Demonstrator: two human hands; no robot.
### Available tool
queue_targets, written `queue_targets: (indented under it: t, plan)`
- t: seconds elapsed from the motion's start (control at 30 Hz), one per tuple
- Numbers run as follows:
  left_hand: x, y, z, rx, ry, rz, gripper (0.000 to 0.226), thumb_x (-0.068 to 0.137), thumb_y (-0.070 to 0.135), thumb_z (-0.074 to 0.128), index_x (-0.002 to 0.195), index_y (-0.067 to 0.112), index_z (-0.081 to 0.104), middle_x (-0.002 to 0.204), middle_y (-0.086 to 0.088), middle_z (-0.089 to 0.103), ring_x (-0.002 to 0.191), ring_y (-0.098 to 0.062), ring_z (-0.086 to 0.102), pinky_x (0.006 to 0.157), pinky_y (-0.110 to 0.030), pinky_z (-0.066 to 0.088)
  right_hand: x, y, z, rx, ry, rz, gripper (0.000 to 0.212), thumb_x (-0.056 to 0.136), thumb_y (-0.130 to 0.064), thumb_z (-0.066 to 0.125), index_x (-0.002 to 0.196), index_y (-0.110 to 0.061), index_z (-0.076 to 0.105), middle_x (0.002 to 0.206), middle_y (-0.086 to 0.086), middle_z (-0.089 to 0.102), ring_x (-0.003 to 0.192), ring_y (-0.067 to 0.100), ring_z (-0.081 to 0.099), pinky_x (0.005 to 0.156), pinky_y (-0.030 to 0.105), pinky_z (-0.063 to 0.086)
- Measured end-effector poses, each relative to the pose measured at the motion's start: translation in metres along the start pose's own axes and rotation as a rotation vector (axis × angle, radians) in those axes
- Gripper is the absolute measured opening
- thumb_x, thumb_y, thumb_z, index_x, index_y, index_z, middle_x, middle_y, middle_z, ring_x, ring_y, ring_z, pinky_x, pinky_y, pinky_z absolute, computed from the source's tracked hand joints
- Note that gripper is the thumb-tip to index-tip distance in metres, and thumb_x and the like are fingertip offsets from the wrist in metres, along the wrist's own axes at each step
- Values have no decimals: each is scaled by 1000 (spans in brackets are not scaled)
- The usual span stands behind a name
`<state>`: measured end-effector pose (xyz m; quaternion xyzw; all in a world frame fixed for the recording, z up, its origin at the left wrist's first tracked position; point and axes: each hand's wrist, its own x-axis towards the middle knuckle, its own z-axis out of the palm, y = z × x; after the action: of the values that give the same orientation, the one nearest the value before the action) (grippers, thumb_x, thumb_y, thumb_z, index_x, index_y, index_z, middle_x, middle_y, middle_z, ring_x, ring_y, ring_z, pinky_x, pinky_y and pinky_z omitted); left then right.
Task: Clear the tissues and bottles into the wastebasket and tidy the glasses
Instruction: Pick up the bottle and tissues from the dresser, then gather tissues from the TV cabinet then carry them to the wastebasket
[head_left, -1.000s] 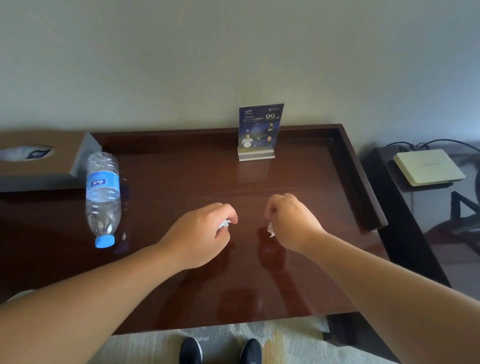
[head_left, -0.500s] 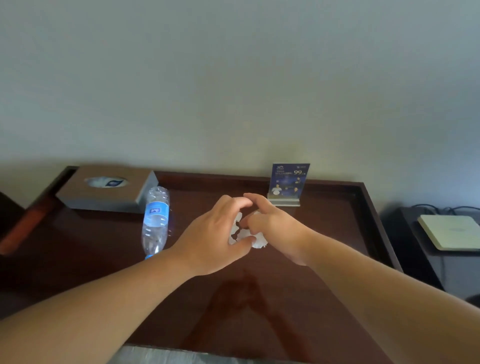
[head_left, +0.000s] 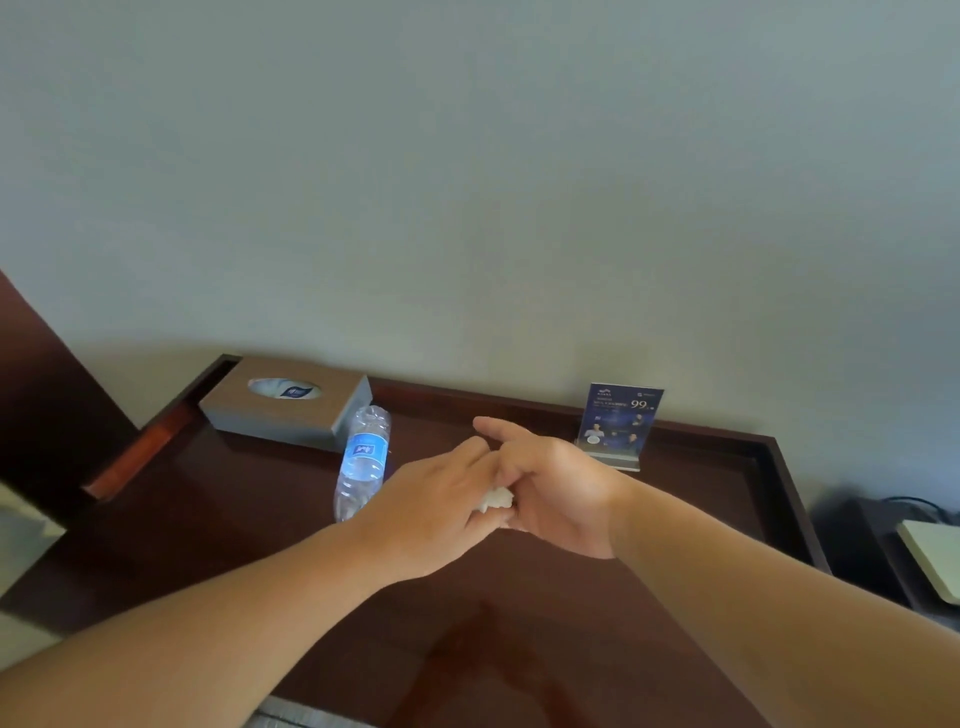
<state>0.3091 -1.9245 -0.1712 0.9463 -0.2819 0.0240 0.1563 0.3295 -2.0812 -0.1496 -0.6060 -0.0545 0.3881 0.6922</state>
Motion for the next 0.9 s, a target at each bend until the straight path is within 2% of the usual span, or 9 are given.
queue_targets:
  t: [0.13, 0.2, 0.27, 0.4, 0.53, 0.67, 0.8, 0.87, 0.9]
  plan:
    - [-13, -8, -3, -22, -38, -142, 16, 91, 25, 50, 107, 22, 47, 98, 9, 47, 86, -12, 56, 76, -30, 50, 14, 0, 8, -117, 37, 30, 81, 76, -10, 50, 149, -34, 25, 130, 13, 58, 108, 33, 66, 97, 43, 51]
    - [-21, -17, -6, -10, -27, -214, 14, 90, 21, 49, 104, 23, 47, 91, 12, 45, 79, -13, 53, 64, -19, 44, 24, 0, 12, -190, 130, 23, 68, 85, -14, 50, 148, -30, 30, 124, 10, 60, 109, 29, 63, 97, 43, 51]
    - [-32, -31, -12, -14, -15, -305, 15, 90, 18, 48, 102, 27, 49, 82, 14, 44, 68, -13, 51, 54, -15, 37, 35, 2, 16, -262, 234, 31, 57, 91, -18, 48, 146, -26, 35, 121, 7, 59, 108, 24, 61, 94, 40, 54]
    - [-53, -68, -24, -59, -11, -397, 20, 87, 18, 49, 99, 34, 49, 94, 11, 56, 81, -17, 57, 73, -37, 49, 56, 4, 30, -385, 356, 81, 53, 91, -25, 51, 142, -27, 39, 115, 5, 60, 102, 24, 63, 90, 37, 56]
    - [-68, -110, -29, -21, 13, -402, 2, 90, 33, 53, 91, 32, 52, 92, 11, 55, 84, -14, 56, 74, -34, 47, 82, 4, 47, -514, 419, 103, 55, 90, -32, 52, 142, -29, 37, 109, 3, 62, 100, 25, 64, 96, 42, 53]
    - [-73, -150, -37, 50, 20, -376, 23, 92, 49, 48, 82, 28, 51, 83, 8, 53, 79, -14, 54, 69, -33, 44, 111, 1, 66, -551, 464, 111, 57, 89, -33, 54, 143, -28, 37, 108, 3, 62, 104, 25, 63, 97, 43, 52]
    - [-72, -194, -39, 39, 4, -315, 36, 97, 46, 38, 73, 21, 49, 73, 4, 51, 73, -16, 52, 64, -35, 43, 144, 0, 83, -600, 529, 118, 61, 88, -33, 55, 146, -25, 35, 109, 0, 61, 97, 19, 61, 95, 39, 51]
    - [-72, -216, -38, -17, 12, -299, 32, 98, 42, 37, 79, 22, 53, 76, 5, 56, 76, -17, 55, 67, -38, 46, 161, 1, 93, -681, 556, 125, 62, 90, -31, 55, 147, -24, 33, 107, -3, 60, 87, 16, 61, 86, 34, 53]
    - [-72, -226, -37, -50, 14, -299, 29, 98, 40, 37, 86, 23, 57, 81, 6, 60, 80, -16, 58, 70, -39, 48, 170, 2, 97, -740, 572, 131, 63, 90, -31, 55, 148, -24, 31, 115, -1, 59, 86, 16, 61, 82, 33, 52]
